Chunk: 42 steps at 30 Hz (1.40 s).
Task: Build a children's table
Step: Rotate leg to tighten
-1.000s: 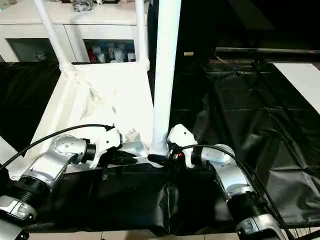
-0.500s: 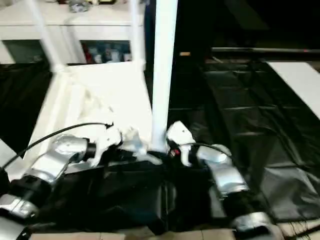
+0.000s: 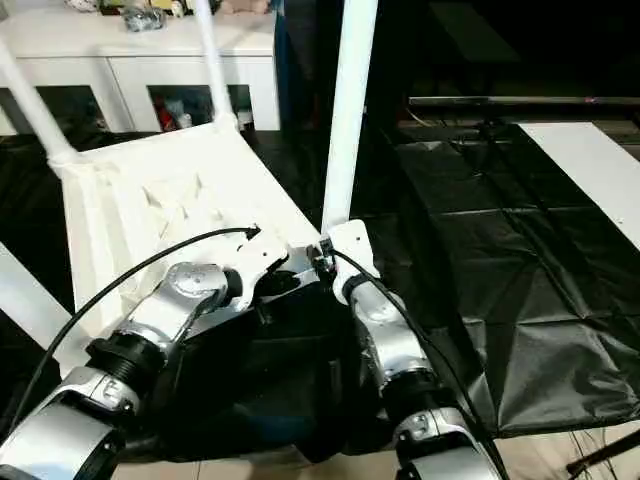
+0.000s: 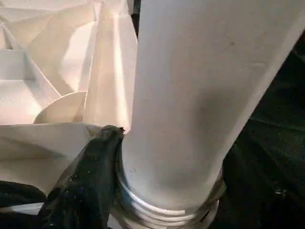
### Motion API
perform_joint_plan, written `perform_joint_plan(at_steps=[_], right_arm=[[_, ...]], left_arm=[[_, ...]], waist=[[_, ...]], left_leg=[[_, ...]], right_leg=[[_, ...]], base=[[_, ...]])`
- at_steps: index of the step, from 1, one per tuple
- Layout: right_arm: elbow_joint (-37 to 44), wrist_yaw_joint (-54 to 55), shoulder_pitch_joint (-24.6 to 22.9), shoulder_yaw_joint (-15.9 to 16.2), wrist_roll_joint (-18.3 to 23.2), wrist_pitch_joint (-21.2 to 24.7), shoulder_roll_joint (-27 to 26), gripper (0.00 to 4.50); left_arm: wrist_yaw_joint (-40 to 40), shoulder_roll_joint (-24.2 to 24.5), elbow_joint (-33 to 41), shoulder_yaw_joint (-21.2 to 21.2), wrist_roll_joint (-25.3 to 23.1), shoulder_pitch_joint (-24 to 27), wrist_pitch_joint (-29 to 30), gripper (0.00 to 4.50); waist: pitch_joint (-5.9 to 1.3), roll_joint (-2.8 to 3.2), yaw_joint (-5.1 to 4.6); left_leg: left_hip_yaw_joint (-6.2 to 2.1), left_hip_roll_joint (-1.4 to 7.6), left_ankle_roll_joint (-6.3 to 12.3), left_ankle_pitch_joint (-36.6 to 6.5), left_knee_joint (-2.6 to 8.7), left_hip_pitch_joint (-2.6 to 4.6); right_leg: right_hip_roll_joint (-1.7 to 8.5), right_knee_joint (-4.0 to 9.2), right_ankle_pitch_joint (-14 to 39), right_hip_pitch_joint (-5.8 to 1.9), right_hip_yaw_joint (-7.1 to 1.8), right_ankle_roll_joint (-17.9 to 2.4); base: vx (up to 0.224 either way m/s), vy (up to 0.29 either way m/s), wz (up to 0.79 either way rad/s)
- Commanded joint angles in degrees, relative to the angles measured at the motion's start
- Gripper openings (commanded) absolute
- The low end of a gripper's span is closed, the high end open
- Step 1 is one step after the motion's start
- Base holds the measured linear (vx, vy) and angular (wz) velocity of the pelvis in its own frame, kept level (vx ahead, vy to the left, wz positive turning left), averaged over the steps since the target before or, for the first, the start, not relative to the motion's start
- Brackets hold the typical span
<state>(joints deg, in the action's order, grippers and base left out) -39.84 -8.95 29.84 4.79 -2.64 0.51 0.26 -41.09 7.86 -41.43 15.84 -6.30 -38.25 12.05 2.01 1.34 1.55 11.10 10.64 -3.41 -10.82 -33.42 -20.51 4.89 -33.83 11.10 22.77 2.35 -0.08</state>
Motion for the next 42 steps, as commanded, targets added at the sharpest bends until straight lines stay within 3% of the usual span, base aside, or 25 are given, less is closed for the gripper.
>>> perform_joint_plan(at_steps=[1, 2, 3, 12, 13, 14, 17, 19, 20, 22, 24, 26, 27, 32, 35, 39, 42], right_arm=[[-1.5, -3.7, 0.1, 2.3, 0.9, 0.6, -3.2, 2.66], [-0.5, -5.2, -0.2, 1.6, 2.1, -0.3, -3.5, 2.66], [0.1, -5.7, -0.3, 1.4, 2.4, -1.0, -3.3, 3.22], [2.5, -14.0, -0.5, 2.5, 2.9, -6.2, 2.2, 3.8], [4.7, -20.4, -1.5, 3.0, 4.1, -6.6, 5.5, 3.8], [5.6, -22.9, -1.9, 2.7, 4.9, -6.5, 6.6, 3.8], [9.3, -32.4, -4.0, 3.3, 7.5, -7.2, 10.9, 3.8], [12.9, -39.5, -6.0, 4.8, 9.4, -6.2, 14.0, 3.8], [15.4, -43.7, -7.4, 6.1, 10.3, -5.2, 16.2, 3.8], [18.1, -48.6, -9.1, 7.6, 11.2, -3.7, 19.0, 3.8], [19.7, -51.3, -10.0, 8.1, 11.6, -3.2, 21.0, 3.8], [20.3, -52.7, -10.2, 8.1, 11.8, -2.7, 21.8, 3.8], [20.3, -52.8, -10.3, 8.0, 11.8, -2.7, 21.9, 3.8], [19.9, -52.5, -9.7, 8.3, 11.4, -2.6, 21.9, 3.8], [20.0, -53.5, -9.5, 8.9, 11.3, -1.9, 21.9, 3.8], [19.5, -54.2, -9.7, 10.0, 9.7, -2.6, 22.5, 3.43], [19.3, -54.1, -9.6, 9.5, 10.4, -2.1, 22.2, 3.04]], left_arm=[[1.8, -1.7, -3.1, 0.5, 0.6, 1.5, 0.8, 0.0], [0.6, -1.2, -3.0, 0.5, 0.6, 1.6, 0.8, 0.0], [0.1, -0.8, -3.0, 0.5, 0.5, 1.7, 0.7, 0.0], [-7.2, 2.9, -0.3, 1.8, 0.6, 3.6, -3.3, 0.0], [-12.5, 5.0, 2.5, 2.7, 1.6, 5.3, -5.9, 0.0], [-14.7, 5.8, 3.5, 3.1, 2.0, 6.0, -6.8, 0.0], [-21.3, 8.3, 7.5, 3.9, 4.0, 8.4, -6.9, 0.0], [-24.0, 9.9, 9.6, 4.4, 4.6, 9.4, -6.8, 0.0], [-25.4, 10.8, 10.7, 4.6, 4.9, 9.9, -6.6, 0.0], [-28.1, 12.1, 12.8, 4.9, 5.9, 10.9, -6.5, 0.0], [-31.3, 13.9, 15.9, 5.1, 7.1, 12.1, -5.7, 0.0], [-32.4, 14.8, 16.8, 5.1, 7.1, 12.5, -5.6, 0.0], [-32.5, 14.9, 16.9, 5.1, 7.0, 12.6, -5.8, 0.0], [-32.8, 15.4, 16.7, 4.8, 7.1, 12.4, -5.4, 0.0], [-32.7, 15.4, 16.8, 4.8, 7.2, 12.3, -5.0, 0.0], [-32.7, 15.4, 16.7, 4.7, 7.0, 12.3, -4.8, 0.0], [-32.6, 15.5, 16.9, 4.6, 7.1, 12.4, -4.6, 0.0]], waist=[[-2.22, -0.71, -0.03], [-2.17, -0.86, -0.03], [-2.21, -0.88, -0.01], [-2.33, -1.24, 0.35], [-2.34, -1.11, 0.36], [-2.47, -1.27, 0.64], [-2.73, -0.94, 1.39], [-2.85, -0.86, 1.72], [-3.04, -0.75, 2.19], [-3.08, -0.67, 2.4], [-3.44, -0.71, 2.41], [-3.23, -0.73, 2.36], [-3.14, -0.67, 2.37], [-2.75, -0.76, 2.16], [-2.9, -0.78, 1.98], [-3.1, -0.87, 2.07], [-3.09, -0.91, 2.12]], left_leg=[[-1.64, 1.99, 0.31, -21.1, 5.11, 0.29], [-1.52, 1.93, 0.65, -22.0, 5.05, 0.45], [-1.5, 1.89, 0.81, -22.0, 5.02, 0.45], [-1.25, 2.05, 2.95, -17.7, 4.84, -0.04], [-1.19, 2.03, 2.97, -17.6, 4.74, 0.03], [-1.17, 2.16, 3.85, -16.0, 4.73, -0.19], [-0.65, 2.44, 4.95, -13.3, 4.32, 0.4], [-0.58, 2.57, 5.36, -12.0, 4.26, 0.37], [-0.48, 2.69, 6.01, -9.9, 4.07, 0.43], [-0.52, 2.74, 7.26, -6.9, 3.84, -0.19], [-0.36, 2.65, 7.76, -5.7, 3.43, 0.03], [-0.32, 2.66, 8.03, -5.8, 3.41, -0.24], [-0.3, 2.74, 7.65, -7.3, 3.54, -0.07], [-0.46, 2.72, 4.52, -11.9, 4.01, 0.16], [-0.52, 2.65, 4.13, -10.9, 3.96, 0.09], [-0.43, 2.52, 5.34, -8.2, 3.61, -0.06], [-0.44, 2.53, 5.62, -8.2, 3.58, -0.06]], right_leg=[[2.98, 5.44, 24.7, -1.13, -1.73, -6.5], [3.04, 5.48, 24.5, -1.06, -1.83, -7.1], [3.1, 5.5, 24.6, -1.11, -1.84, -7.2], [3.37, 5.3, 23.2, -1.57, -1.91, -8.0], [3.4, 5.34, 23.3, -1.48, -1.97, -8.2], [3.33, 5.05, 21.3, -1.83, -2.01, -8.4], [3.22, 4.42, 14.7, -1.64, -2.18, -10.9], [3.07, 4.0, 11.4, -1.87, -2.08, -12.1], [2.86, 3.41, 6.9, -1.99, -1.96, -13.0], [2.66, 2.42, 0.0, -2.57, -1.66, -14.5], [2.68, 2.09, -2.6, -2.41, -1.59, -15.7], [2.75, 2.12, -2.2, -2.42, -1.48, -16.3], [2.86, 2.4, 0.4, -2.35, -1.5, -16.0], [3.1, 3.27, 9.0, -2.13, -1.75, -14.0], [3.03, 3.1, 7.9, -2.27, -1.77, -13.7], [3.0, 2.67, 3.9, -2.46, -1.71, -14.4], [3.06, 2.65, 4.3, -2.5, -1.69, -14.5]], base=[[0.0, 0.0, 0.0], [0.0, 0.0, 0.0], [0.0, 0.0, 0.0], [0.0, 0.0, 0.0], [0.0, 0.0, 0.0], [0.0, 0.0, 0.0], [0.04, -0.018, 0.06], [0.031, -0.009, 0.04], [0.053, -0.001, 0.07], [0.0, 0.0, 0.0], [0.0, 0.0, 0.0], [0.0, 0.0, 0.0], [0.0, 0.0, 0.0], [0.0, 0.0, 0.0], [0.0, 0.0, 0.0], [0.0, 0.0, 0.0], [0.0, 0.0, 0.0]])
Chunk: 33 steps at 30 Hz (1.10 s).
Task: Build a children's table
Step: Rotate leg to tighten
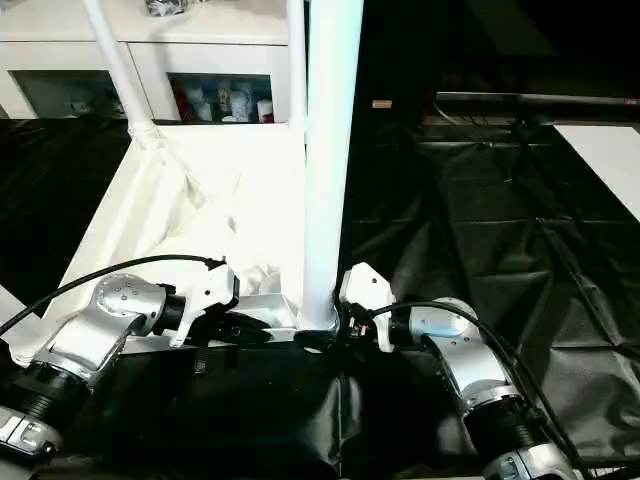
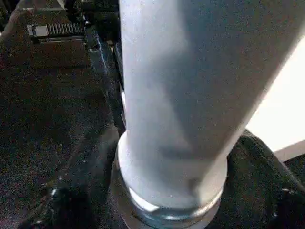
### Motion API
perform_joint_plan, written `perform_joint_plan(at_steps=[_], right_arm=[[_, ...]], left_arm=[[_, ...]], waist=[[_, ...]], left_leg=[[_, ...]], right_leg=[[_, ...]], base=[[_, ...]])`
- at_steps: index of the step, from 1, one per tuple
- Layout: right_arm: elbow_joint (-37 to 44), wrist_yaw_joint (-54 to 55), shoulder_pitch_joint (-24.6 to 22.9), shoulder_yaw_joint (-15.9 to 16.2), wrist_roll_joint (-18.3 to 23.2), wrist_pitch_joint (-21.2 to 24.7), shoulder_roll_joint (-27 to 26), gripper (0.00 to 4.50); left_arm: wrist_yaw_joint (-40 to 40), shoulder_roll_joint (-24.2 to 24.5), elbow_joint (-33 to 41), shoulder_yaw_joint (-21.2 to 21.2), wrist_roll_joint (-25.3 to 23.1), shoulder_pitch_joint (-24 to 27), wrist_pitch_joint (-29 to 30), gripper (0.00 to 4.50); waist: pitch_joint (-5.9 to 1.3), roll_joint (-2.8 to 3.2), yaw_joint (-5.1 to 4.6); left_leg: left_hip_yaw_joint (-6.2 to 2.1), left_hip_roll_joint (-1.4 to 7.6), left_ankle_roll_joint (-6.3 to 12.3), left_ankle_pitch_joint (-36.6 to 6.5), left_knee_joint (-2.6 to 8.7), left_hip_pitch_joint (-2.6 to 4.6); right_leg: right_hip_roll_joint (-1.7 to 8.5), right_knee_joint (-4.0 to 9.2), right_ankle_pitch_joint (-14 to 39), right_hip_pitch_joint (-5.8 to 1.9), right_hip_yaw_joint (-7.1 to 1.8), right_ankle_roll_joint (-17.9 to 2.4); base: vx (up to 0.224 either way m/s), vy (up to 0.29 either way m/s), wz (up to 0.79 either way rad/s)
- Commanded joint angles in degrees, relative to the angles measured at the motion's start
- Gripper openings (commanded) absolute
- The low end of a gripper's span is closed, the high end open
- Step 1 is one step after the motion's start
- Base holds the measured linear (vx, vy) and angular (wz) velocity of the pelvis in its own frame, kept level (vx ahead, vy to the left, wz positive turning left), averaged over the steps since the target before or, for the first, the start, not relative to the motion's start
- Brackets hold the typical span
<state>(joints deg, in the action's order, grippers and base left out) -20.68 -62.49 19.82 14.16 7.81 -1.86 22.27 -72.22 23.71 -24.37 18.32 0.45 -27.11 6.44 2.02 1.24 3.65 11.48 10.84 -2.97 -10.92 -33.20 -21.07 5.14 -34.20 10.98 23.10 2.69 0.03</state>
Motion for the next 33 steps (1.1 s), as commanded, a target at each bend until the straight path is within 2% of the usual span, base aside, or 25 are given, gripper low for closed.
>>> perform_joint_plan(at_steps=[1, 5, 14, 16, 18, 19, 20, 22, 24, 26, 28, 29, 30, 31, 32, 33], right_arm=[[0.1, -0.5, 0.5, 0.0, 0.1, 0.3, 0.1, 3.0], [0.4, -0.6, 0.6, -0.3, 0.9, 0.9, -0.1, 2.73], [0.3, -1.1, -0.1, -0.2, 1.2, 1.5, -0.3, 2.67], [-0.7, 1.9, -0.1, -1.1, 1.1, 2.0, -1.7, 2.67], [-2.5, 6.5, 0.5, -1.9, -0.1, 1.6, -3.3, 2.67], [-4.8, 12.8, 1.5, -3.1, -1.6, 1.4, -5.6, 2.67], [-6.2, 17.2, 2.0, -3.8, -2.4, 1.6, -7.2, 2.67], [-7.6, 23.0, 2.5, -4.9, -2.9, 2.3, -10.1, 2.67], [-7.9, 25.1, 2.7, -5.4, -2.9, 2.8, -11.3, 2.67], [-8.4, 31.9, 3.2, -6.5, -3.0, 4.8, -15.5, 2.67], [-9.0, 34.7, 3.6, -6.9, -3.3, 5.4, -16.9, 2.67], [-11.4, 41.2, 4.7, -8.1, -3.9, 6.4, -20.1, 2.67], [-12.6, 43.9, 5.2, -8.3, -4.7, 6.3, -21.1, 2.67], [-13.8, 46.5, 5.8, -8.4, -5.5, 5.9, -22.1, 2.66], [-14.2, 46.9, 6.0, -8.4, -5.6, 5.7, -22.4, 2.66], [-15.7, 49.0, 6.8, -8.4, -6.3, 5.2, -23.8, 2.66]], left_arm=[[-1.5, -0.4, -0.2, 2.1, 0.4, 1.3, 1.0, 0.0], [-1.3, -0.3, -0.3, 2.0, 0.3, 1.3, 1.1, 0.0], [-1.7, -0.1, -0.3, 2.1, 0.2, 1.4, 1.9, 0.0], [-0.5, -0.4, -0.6, 1.9, -0.1, 1.4, 1.8, 0.0], [2.1, -1.1, -1.7, 1.4, -0.9, 1.0, 1.8, 0.0], [6.0, -2.4, -3.7, 0.8, -2.1, 0.1, 1.1, 0.0], [8.8, -3.5, -5.1, 0.2, -2.6, -0.5, 1.0, 0.0], [13.0, -5.3, -7.3, -0.6, -3.3, -1.6, 1.6, 0.0], [14.6, -6.1, -8.1, -0.9, -3.5, -2.1, 2.0, 0.0], [20.0, -8.8, -10.5, -1.5, -4.3, -3.7, 3.4, 0.0], [22.0, -9.8, -11.5, -1.7, -4.7, -4.4, 3.8, 0.0], [26.8, -12.1, -13.9, -2.0, -5.6, -6.0, 4.3, 0.0], [28.9, -13.2, -15.1, -2.4, -5.9, -6.7, 4.6, 0.0], [30.8, -14.2, -16.2, -2.7, -6.1, -7.4, 4.9, 0.0], [31.4, -14.5, -16.7, -2.8, -6.2, -7.7, 5.0, 0.0], [34.1, -15.9, -18.6, -3.3, -6.6, -8.8, 5.0, 0.0]], waist=[[-3.1, -0.79, 0.03], [-3.13, -0.82, 0.01], [-3.1, -0.85, 0.01], [-3.06, -0.91, -0.11], [-2.94, -0.92, -0.25], [-2.71, -0.82, -0.58], [-2.39, -0.96, -0.86], [-2.35, -1.01, -1.4], [-2.22, -1.09, -1.8], [-2.19, -0.98, -1.86], [-2.13, -1.08, -1.99], [-2.11, -1.08, -2.13], [-2.05, -0.95, -2.17], [-2.17, -1.18, -2.2], [-2.24, -1.05, -2.05], [-2.25, -1.17, -2.07]], left_leg=[[-0.84, 2.36, 5.15, -8.3, 3.37, 0.54], [-0.84, 2.34, 5.26, -7.9, 3.31, 0.54], [-0.86, 2.31, 5.01, -8.7, 3.23, 0.52], [-0.88, 2.3, 4.61, -9.4, 3.28, 0.5], [-0.92, 2.24, 4.0, -10.0, 3.35, 0.52], [-0.94, 2.21, 3.32, -11.3, 3.49, 0.36], [-1.09, 2.08, 1.65, -13.9, 3.83, 0.44], [-1.4, 1.92, -0.41, -16.9, 3.97, 0.7], [-1.54, 1.93, -0.62, -18.6, 4.06, 0.85], [-1.57, 1.81, -0.42, -19.6, 4.1, 1.01], [-1.59, 1.73, -0.55, -19.6, 4.14, 0.93], [-1.68, 1.7, -0.89, -19.7, 4.2, 0.92], [-1.7, 1.73, -1.27, -20.4, 4.23, 1.19], [-1.86, 1.61, -1.4, -20.8, 4.19, 1.2], [-1.86, 1.69, -1.08, -20.4, 4.28, 1.09], [-1.81, 1.7, -0.88, -20.4, 4.28, 1.06]], right_leg=[[2.82, 3.06, 4.8, -2.81, -2.02, -14.6], [2.73, 2.96, 4.3, -2.83, -1.98, -14.7], [2.73, 2.98, 5.4, -2.79, -2.0, -14.6], [2.78, 3.09, 6.6, -2.75, -2.03, -14.4], [2.78, 3.25, 8.0, -2.58, -2.05, -14.0], [2.84, 3.51, 10.4, -2.33, -2.15, -13.5], [2.79, 4.02, 15.5, -2.26, -2.07, -12.3], [3.02, 4.58, 22.6, -2.22, -2.05, -10.0], [2.94, 4.97, 25.0, -1.91, -2.12, -8.7], [2.94, 5.4, 27.8, -1.63, -2.19, -7.2], [2.87, 5.52, 28.6, -1.49, -2.18, -6.8], [2.87, 5.59, 29.3, -1.37, -2.11, -6.4], [2.84, 5.7, 29.9, -1.06, -2.11, -6.4], [2.88, 5.73, 30.4, -1.28, -1.95, -6.2], [2.96, 5.76, 29.2, -1.33, -2.03, -6.1], [2.89, 5.73, 28.6, -1.24, -2.05, -6.1]], base=[[0.0, 0.0, 0.0], [0.0, 0.0, 0.0], [0.0, 0.0, 0.0], [0.0, 0.0, 0.0], [0.0, 0.0, 0.0], [0.0, 0.0, 0.0], [0.0, 0.0, 0.0], [-0.057, -0.004, -0.04], [-0.026, -0.001, -0.02], [0.0, 0.0, 0.0], [0.0, 0.0, 0.0], [0.0, 0.0, 0.0], [0.0, 0.0, 0.0], [0.0, 0.0, 0.0], [0.0, 0.0, 0.0], [0.0, 0.0, 0.0]])
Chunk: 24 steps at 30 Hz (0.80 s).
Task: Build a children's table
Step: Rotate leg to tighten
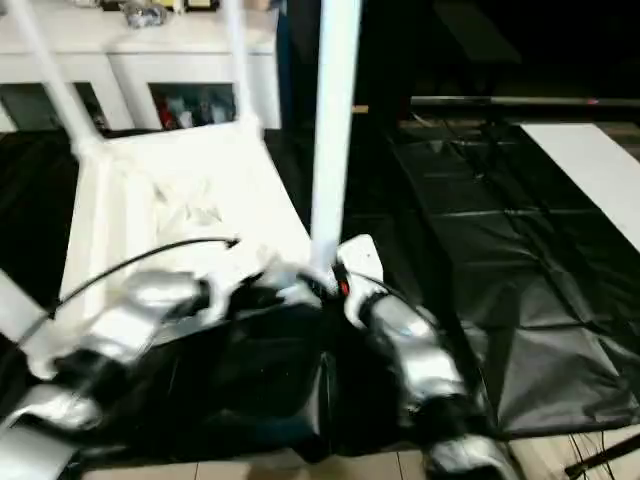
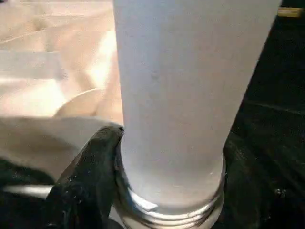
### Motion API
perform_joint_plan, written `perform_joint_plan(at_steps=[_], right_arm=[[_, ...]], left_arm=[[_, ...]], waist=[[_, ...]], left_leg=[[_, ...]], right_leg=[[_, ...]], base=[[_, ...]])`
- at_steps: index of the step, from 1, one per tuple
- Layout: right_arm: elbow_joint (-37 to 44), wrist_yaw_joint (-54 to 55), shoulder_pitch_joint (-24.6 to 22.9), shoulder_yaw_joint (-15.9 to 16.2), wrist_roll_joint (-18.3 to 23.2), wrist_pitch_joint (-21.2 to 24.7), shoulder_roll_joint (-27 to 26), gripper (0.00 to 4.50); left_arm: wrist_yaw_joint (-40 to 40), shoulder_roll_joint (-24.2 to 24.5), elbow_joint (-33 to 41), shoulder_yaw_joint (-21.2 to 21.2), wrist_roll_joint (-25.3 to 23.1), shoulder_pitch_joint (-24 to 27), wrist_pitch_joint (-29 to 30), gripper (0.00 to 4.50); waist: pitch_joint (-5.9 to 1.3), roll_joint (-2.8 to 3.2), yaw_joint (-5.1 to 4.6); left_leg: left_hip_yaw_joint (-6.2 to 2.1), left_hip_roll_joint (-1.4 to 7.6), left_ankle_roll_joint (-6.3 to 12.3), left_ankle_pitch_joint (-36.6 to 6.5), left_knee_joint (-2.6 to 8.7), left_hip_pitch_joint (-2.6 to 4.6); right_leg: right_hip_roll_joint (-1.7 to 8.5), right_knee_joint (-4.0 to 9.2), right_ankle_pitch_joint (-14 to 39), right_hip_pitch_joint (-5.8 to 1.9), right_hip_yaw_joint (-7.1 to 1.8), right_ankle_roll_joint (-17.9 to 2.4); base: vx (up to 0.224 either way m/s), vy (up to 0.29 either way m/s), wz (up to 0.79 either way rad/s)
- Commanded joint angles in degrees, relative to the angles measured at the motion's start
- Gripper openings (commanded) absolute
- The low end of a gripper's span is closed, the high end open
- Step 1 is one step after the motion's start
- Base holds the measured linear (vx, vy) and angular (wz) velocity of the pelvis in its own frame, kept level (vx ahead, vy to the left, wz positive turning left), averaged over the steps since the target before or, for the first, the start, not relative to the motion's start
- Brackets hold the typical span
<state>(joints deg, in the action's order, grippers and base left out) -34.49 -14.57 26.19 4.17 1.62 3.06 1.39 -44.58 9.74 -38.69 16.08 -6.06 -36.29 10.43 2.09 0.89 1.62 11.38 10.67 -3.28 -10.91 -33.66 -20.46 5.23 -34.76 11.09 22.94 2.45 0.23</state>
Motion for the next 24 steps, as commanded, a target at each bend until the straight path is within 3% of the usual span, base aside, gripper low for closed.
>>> perform_joint_plan(at_steps=[1, 4, 7, 9, 13, 15, 19, 21, 22, 24], right_arm=[[-2.4, 2.0, 0.7, 1.5, -0.2, 0.2, -3.7, 2.66], [-3.6, 2.5, 1.3, 2.8, -2.0, -0.2, -4.3, 2.66], [-3.2, 0.1, 1.1, 2.3, -0.8, -1.5, -4.7, 2.66], [-2.1, -1.5, 1.0, 1.4, 0.7, -2.5, -4.5, 3.22], [-1.2, -3.4, 1.0, 1.0, 1.6, -3.1, -3.6, 3.53], [0.1, -7.0, 0.5, 1.3, 1.6, -4.2, -1.2, 3.77], [6.1, -20.1, -2.6, 3.9, 3.0, -5.6, 5.9, 3.77], [8.5, -25.2, -4.0, 4.5, 4.2, -6.3, 8.7, 3.77], [9.9, -28.3, -4.8, 4.9, 4.9, -6.9, 10.9, 3.77], [11.8, -33.5, -5.7, 5.4, 6.0, -7.0, 14.1, 3.77]], left_arm=[[7.2, -2.3, -5.1, -1.1, -0.3, -0.1, 0.8, 0.0], [6.7, -2.7, -5.9, -0.4, -0.8, -0.5, 0.1, 0.0], [5.3, -2.4, -6.0, -0.1, -1.0, -0.5, -0.5, 0.0], [3.3, -1.6, -5.8, 0.5, -1.2, -0.1, -1.3, 0.0], [0.6, -0.5, -5.2, 1.2, -1.3, 0.4, -2.2, 0.0], [-3.3, 0.8, -3.5, 1.3, -0.1, 1.4, -2.9, 0.0], [-13.5, 4.3, 1.8, 2.2, 3.2, 4.5, -6.0, 0.0], [-16.6, 5.5, 4.0, 2.3, 4.4, 5.7, -5.9, 0.0], [-18.2, 6.6, 5.2, 2.4, 4.9, 6.3, -6.0, 0.0], [-21.4, 8.5, 7.2, 2.6, 6.0, 7.3, -5.6, 0.0]], waist=[[-2.27, -0.78, -0.07], [-2.39, -0.89, 0.13], [-2.36, -0.85, 0.21], [-2.3, -0.81, 0.23], [-2.31, -0.75, 0.19], [-2.43, -0.89, 0.3], [-2.56, -0.82, 0.72], [-2.59, -0.72, 1.02], [-2.72, -0.29, 1.24], [-2.92, -0.41, 1.62]], left_leg=[[-1.62, 1.8, -0.51, -20.5, 4.73, 0.5], [-1.61, 1.8, 0.25, -19.8, 4.8, 0.22], [-1.52, 1.79, 0.91, -19.6, 4.81, 0.15], [-1.54, 1.8, 1.04, -20.1, 4.84, 0.22], [-1.65, 1.86, 1.34, -19.9, 4.97, 0.05], [-1.54, 1.85, 1.59, -18.6, 4.9, -0.1], [-1.36, 2.12, 2.99, -16.3, 4.75, -0.25], [-1.19, 2.27, 3.66, -14.8, 4.7, -0.21], [-1.14, 2.42, 3.85, -13.8, 4.61, -0.03], [-0.99, 2.47, 4.6, -11.5, 4.33, 0.02]], right_leg=[[2.69, 6.3, 28.1, -0.93, -1.84, -6.4], [2.79, 6.03, 25.4, -1.24, -1.99, -7.0], [2.83, 6.01, 24.3, -1.35, -2.07, -7.4], [2.87, 6.14, 25.3, -1.28, -2.05, -7.3], [2.95, 6.19, 25.9, -1.39, -2.04, -6.9], [3.0, 6.1, 24.8, -1.56, -2.1, -7.3], [3.0, 5.74, 21.3, -1.85, -2.18, -8.3], [2.96, 5.44, 18.3, -1.93, -2.2, -9.6], [2.93, 5.11, 15.8, -1.96, -2.21, -10.5], [2.66, 4.47, 10.0, -2.28, -2.12, -12.2]], base=[[0.0, 0.0, 0.0], [0.0, 0.0, 0.0], [0.0, 0.0, 0.0], [0.0, 0.0, 0.0], [0.0, 0.0, 0.0], [0.0, 0.0, 0.0], [0.0, 0.0, 0.0], [0.0, 0.0, 0.0], [0.052, -0.01, 0.05], [0.026, -0.005, 0.02]])
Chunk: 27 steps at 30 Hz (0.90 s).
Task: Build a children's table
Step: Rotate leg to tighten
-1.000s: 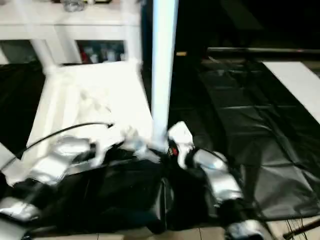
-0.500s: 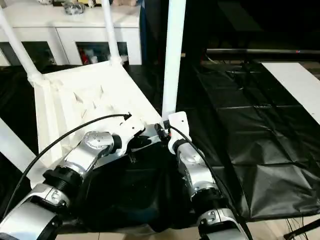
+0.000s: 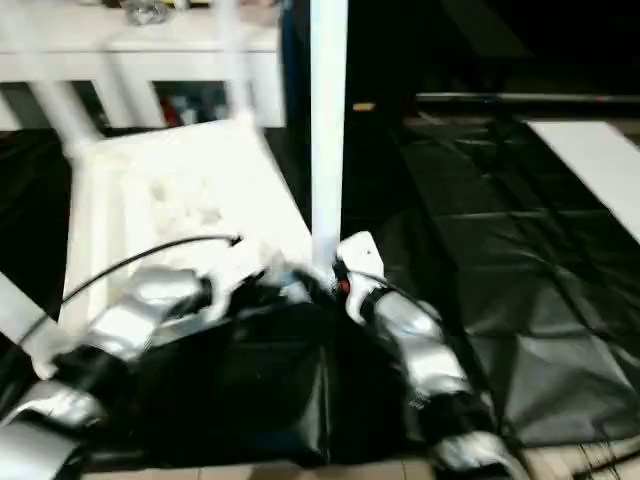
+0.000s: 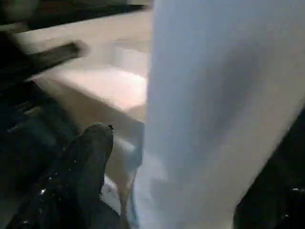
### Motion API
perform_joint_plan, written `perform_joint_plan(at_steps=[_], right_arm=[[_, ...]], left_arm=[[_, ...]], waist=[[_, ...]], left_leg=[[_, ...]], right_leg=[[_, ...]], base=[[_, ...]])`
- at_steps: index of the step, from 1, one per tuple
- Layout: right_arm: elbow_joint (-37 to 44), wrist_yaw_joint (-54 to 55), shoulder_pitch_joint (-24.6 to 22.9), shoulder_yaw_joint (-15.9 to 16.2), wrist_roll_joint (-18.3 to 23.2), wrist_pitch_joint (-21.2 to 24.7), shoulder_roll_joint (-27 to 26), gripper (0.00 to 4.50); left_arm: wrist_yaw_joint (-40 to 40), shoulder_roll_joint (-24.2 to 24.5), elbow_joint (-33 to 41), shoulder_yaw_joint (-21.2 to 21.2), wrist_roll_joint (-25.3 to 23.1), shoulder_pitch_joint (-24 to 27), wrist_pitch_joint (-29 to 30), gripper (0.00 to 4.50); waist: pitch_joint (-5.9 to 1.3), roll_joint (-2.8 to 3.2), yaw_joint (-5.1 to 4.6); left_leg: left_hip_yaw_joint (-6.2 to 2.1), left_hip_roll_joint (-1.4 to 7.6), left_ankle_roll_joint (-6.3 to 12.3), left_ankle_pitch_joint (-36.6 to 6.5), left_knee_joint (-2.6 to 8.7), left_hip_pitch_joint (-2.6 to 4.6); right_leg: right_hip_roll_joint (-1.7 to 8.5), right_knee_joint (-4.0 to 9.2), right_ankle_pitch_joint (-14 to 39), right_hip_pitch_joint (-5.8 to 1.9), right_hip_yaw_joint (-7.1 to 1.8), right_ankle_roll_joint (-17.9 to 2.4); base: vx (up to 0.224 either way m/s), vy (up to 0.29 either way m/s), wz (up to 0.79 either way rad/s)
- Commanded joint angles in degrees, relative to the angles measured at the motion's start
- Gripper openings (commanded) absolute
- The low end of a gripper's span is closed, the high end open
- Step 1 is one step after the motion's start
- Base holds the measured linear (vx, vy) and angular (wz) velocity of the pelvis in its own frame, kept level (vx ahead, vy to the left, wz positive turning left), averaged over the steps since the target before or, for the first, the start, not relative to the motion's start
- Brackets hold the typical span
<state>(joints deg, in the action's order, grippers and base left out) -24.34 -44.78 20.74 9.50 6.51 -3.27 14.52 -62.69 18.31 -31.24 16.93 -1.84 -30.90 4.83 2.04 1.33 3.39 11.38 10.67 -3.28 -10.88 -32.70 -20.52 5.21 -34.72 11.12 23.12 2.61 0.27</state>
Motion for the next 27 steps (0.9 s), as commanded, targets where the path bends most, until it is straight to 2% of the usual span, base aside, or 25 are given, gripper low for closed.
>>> perform_joint_plan(at_steps=[1, 2, 3, 6, 7, 8, 11, 14, 18, 19, 23, 24, 27], right_arm=[[2.4, -5.3, -0.6, 0.2, 1.6, -0.3, 2.0, 3.77], [3.4, -7.6, -1.1, 0.5, 2.2, 0.6, 3.0, 3.77], [4.2, -9.1, -1.4, 0.6, 2.6, 1.2, 3.8, 3.77], [6.2, -14.3, -2.3, 2.3, 3.0, 2.6, 6.7, 3.77], [6.2, -14.3, -2.3, 2.3, 3.0, 2.6, 6.7, 3.77], [5.9, -15.2, -2.4, 2.8, 2.7, 2.3, 7.3, 3.77], [5.1, -15.6, -2.1, 3.3, 2.2, 1.7, 7.6, 3.77], [4.6, -16.3, -1.4, 3.4, 2.6, 2.4, 7.1, 3.77], [4.9, -17.0, -1.1, 3.5, 3.2, 3.6, 6.8, 3.77], [5.0, -17.1, -1.2, 3.5, 3.3, 3.7, 6.8, 3.5], [4.2, -17.5, -1.0, 4.0, 2.5, 3.7, 7.3, 3.34], [4.0, -17.9, -1.0, 4.2, 2.4, 3.7, 7.5, 3.01], [4.0, -18.2, -1.1, 4.2, 2.3, 3.8, 7.8, 2.96]], left_arm=[[-4.8, 0.6, 0.6, 1.7, 2.2, 2.3, 0.3, 0.0], [-6.6, 1.5, 1.8, 1.7, 2.9, 2.8, 0.5, 0.0], [-7.9, 2.2, 2.6, 1.8, 3.3, 3.2, 0.6, 0.0], [-11.2, 4.2, 4.8, 1.8, 4.3, 3.9, 1.6, 0.0], [-11.2, 4.2, 4.8, 1.8, 4.3, 3.9, 1.6, 0.0], [-12.1, 4.7, 5.4, 1.8, 4.6, 4.2, 1.9, 0.0], [-12.9, 5.1, 6.3, 1.8, 4.9, 4.5, 2.4, 0.0], [-12.8, 5.3, 6.8, 1.8, 5.1, 4.6, 2.9, 0.0], [-12.7, 5.2, 7.3, 1.8, 5.1, 4.8, 3.4, 0.0], [-12.8, 5.2, 7.4, 1.8, 5.1, 4.9, 3.4, 0.0], [-12.8, 5.2, 7.3, 1.9, 4.8, 4.9, 3.5, 0.0], [-12.8, 5.3, 7.4, 1.9, 4.7, 4.9, 3.6, 0.0], [-12.8, 5.4, 7.7, 1.9, 4.7, 5.1, 3.8, 0.0]], waist=[[-2.88, -0.79, -0.06], [-2.95, -0.53, 0.05], [-3.0, -0.61, 0.03], [-3.18, -0.53, 0.11], [-3.16, -0.48, 0.19], [-3.1, -0.92, 0.18], [-2.82, -0.8, 0.11], [-2.76, -0.83, 0.09], [-2.84, -0.84, 0.04], [-2.86, -0.84, 0.04], [-2.95, -0.97, 0.08], [-2.95, -0.97, 0.07], [-2.88, -1.03, 0.08]], left_leg=[[-0.88, 2.47, 4.96, -10.7, 3.28, 0.05], [-0.95, 2.42, 5.37, -9.9, 3.25, -0.03], [-0.91, 2.4, 5.81, -9.2, 3.11, -0.22], [-0.73, 2.48, 6.78, -7.2, 2.76, -0.06], [-0.68, 2.49, 6.89, -7.4, 2.74, -0.07], [-0.64, 2.48, 6.86, -7.7, 2.75, -0.17], [-0.76, 2.54, 5.39, -10.5, 3.06, -0.04], [-0.86, 2.55, 4.26, -11.3, 3.14, -0.02], [-0.88, 2.47, 4.08, -10.8, 3.08, -0.08], [-0.89, 2.49, 4.18, -10.4, 3.04, -0.1], [-0.83, 2.4, 4.91, -9.0, 2.83, -0.16], [-0.82, 2.37, 4.99, -8.9, 2.8, -0.17], [-0.83, 2.4, 4.81, -9.6, 2.81, -0.17]], right_leg=[[2.62, 4.25, 8.2, -2.41, -2.33, -12.9], [2.52, 3.87, 5.6, -2.6, -2.19, -13.8], [2.54, 3.59, 3.5, -2.79, -2.12, -14.5], [2.38, 3.14, -0.7, -2.73, -1.97, -16.2], [2.39, 3.12, -0.5, -2.75, -1.9, -16.5], [2.45, 3.19, 0.1, -2.8, -1.89, -16.4], [2.71, 3.73, 6.2, -2.64, -2.0, -15.3], [2.84, 3.93, 9.0, -2.63, -2.16, -14.2], [2.68, 3.8, 8.1, -2.67, -2.14, -14.1], [2.72, 3.72, 7.4, -2.68, -2.14, -14.3], [2.68, 3.49, 5.3, -2.75, -2.08, -14.7], [2.68, 3.5, 5.4, -2.77, -2.08, -14.7], [2.72, 3.62, 7.1, -2.75, -2.09, -14.5]], base=[[0.0, 0.0, 0.0], [0.0, 0.0, 0.0], [0.0, 0.0, 0.0], [0.0, 0.0, 0.0], [0.0, 0.0, 0.0], [0.0, 0.0, 0.0], [0.0, 0.0, 0.0], [0.0, 0.0, 0.0], [0.0, 0.0, 0.0], [0.0, 0.0, 0.0], [0.0, 0.0, 0.0], [0.0, 0.0, 0.0], [0.0, 0.0, 0.0]])
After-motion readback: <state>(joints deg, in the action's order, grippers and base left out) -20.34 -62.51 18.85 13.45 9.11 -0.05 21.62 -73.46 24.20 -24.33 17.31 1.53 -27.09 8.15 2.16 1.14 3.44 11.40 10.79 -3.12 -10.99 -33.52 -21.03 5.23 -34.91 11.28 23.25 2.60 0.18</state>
